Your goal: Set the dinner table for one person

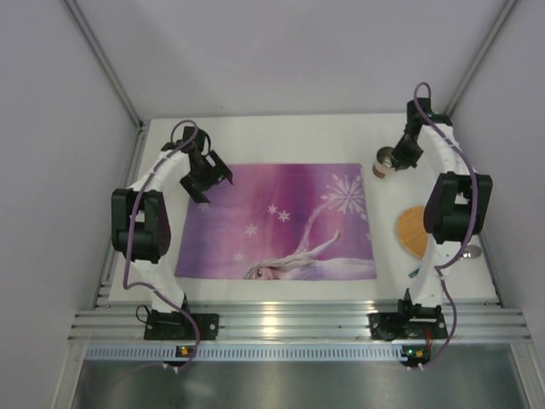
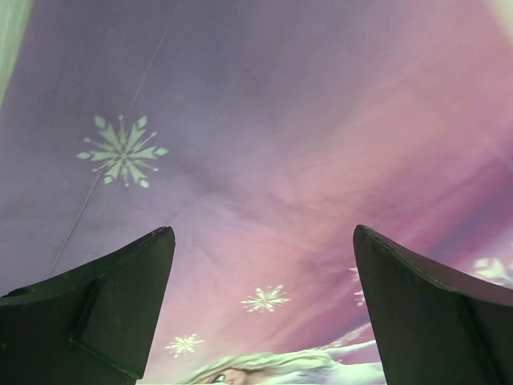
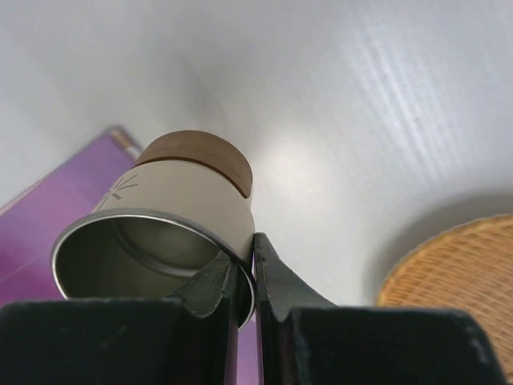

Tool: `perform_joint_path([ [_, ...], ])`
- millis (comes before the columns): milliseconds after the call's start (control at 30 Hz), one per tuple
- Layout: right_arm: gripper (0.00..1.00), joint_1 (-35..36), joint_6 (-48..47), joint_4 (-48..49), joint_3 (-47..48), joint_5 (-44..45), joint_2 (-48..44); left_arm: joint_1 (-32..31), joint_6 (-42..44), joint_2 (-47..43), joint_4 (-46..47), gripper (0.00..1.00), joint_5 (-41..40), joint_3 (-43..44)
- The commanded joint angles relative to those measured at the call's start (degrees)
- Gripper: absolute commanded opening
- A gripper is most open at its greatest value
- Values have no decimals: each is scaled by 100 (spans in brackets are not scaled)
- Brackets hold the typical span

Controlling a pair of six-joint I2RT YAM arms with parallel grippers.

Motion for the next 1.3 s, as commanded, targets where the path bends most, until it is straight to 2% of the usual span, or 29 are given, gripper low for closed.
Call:
perform_joint_path([
  [0,0,690,246,91,424,-276,-177,31,21,-388,-437,98,-83,547],
  [233,0,1299,352,100,1038,-593,606,22,162,-950,-666,98,-74,390],
  [500,2,1651,396,39,1145,-470,1090,22,276,-1812,-745,99,-170,-480],
  [533,4,1695,396,21,1127,-435,1099,22,285,-1882,-772,99,-179,-533],
  [567,13,1765,404,12,1119,-417,1108,22,320,-2004,-789,99,-214,-612],
  [633,34,1844,378,-32,1118,-312,1091,22,346,-2102,-842,99,-258,-674],
  [667,49,1914,361,-49,1127,-286,1073,22,373,-2172,-859,98,-284,-692],
  [767,64,1950,334,-93,1118,-171,871,22,408,-2286,-912,99,-293,-744],
  [967,71,1731,-78,-181,970,144,20,22,399,-2436,-799,99,-144,-990],
  [1133,75,1309,-395,-208,56,514,-1061,-13,338,-2515,-649,98,14,-1157],
  [1267,84,984,-501,-383,-664,812,-1598,-22,311,-2638,-535,98,102,-1324],
])
